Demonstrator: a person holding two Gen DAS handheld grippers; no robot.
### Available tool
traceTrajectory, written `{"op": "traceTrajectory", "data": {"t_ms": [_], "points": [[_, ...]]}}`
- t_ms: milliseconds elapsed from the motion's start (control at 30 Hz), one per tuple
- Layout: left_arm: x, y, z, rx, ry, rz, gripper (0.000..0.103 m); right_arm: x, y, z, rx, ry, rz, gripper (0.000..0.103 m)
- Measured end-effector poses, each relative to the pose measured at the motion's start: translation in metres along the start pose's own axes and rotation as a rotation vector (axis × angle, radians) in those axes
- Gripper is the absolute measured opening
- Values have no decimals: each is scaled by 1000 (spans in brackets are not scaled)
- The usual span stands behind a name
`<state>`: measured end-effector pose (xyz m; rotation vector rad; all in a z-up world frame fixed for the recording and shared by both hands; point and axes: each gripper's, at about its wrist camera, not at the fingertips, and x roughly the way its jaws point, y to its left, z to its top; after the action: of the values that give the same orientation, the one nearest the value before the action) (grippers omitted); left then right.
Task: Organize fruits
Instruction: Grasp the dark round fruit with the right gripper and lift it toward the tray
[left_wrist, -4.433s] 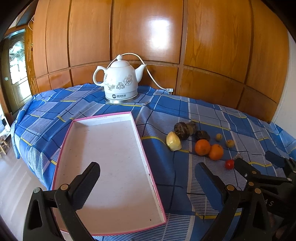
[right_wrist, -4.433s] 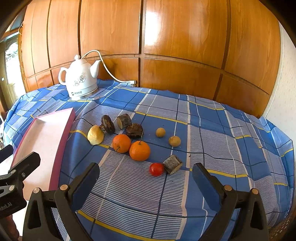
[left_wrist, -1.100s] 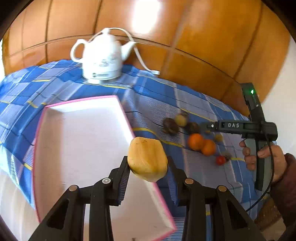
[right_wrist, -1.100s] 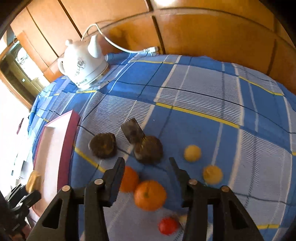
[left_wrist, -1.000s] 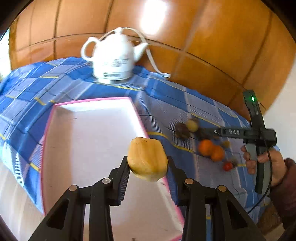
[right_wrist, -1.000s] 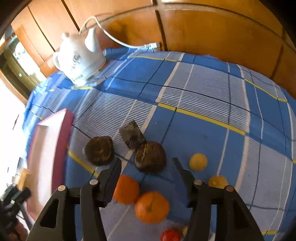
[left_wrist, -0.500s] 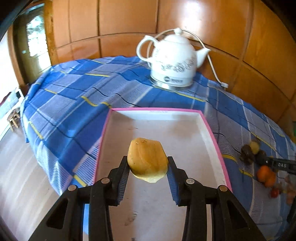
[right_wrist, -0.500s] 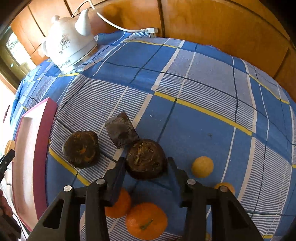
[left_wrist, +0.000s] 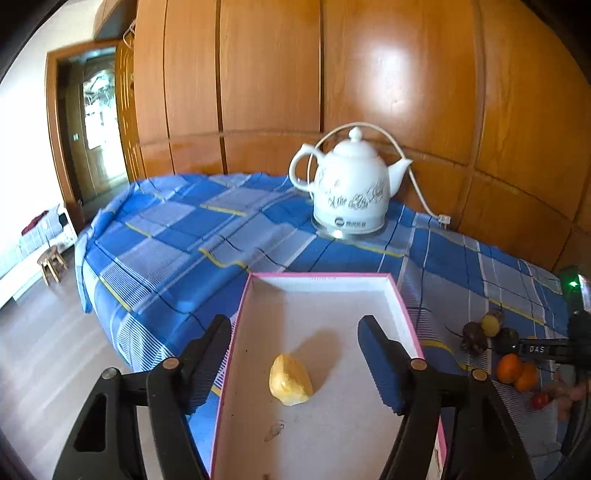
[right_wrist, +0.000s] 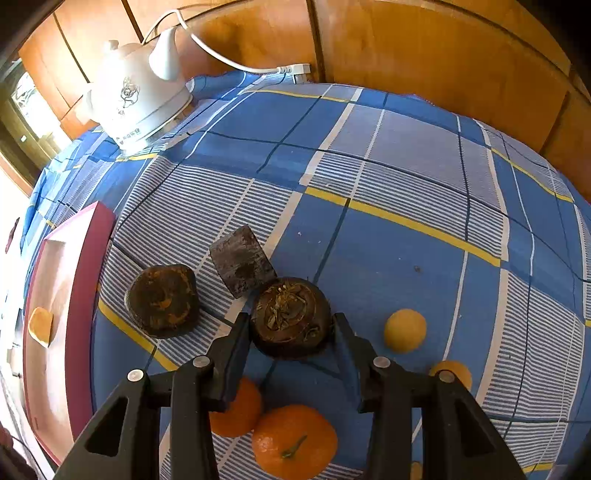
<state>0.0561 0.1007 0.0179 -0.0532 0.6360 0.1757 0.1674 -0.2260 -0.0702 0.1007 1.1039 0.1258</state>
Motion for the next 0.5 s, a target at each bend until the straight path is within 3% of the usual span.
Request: {"op": "traceTrajectory", "data": {"t_ms": [267, 500], "points": [[-22, -2, -3, -1, -35, 38, 78, -22, 1, -5, 18, -71, -3, 44], [-33, -23, -12, 66, -23, -70, 78, -45, 1, -3, 47, -152, -12, 44]]}}
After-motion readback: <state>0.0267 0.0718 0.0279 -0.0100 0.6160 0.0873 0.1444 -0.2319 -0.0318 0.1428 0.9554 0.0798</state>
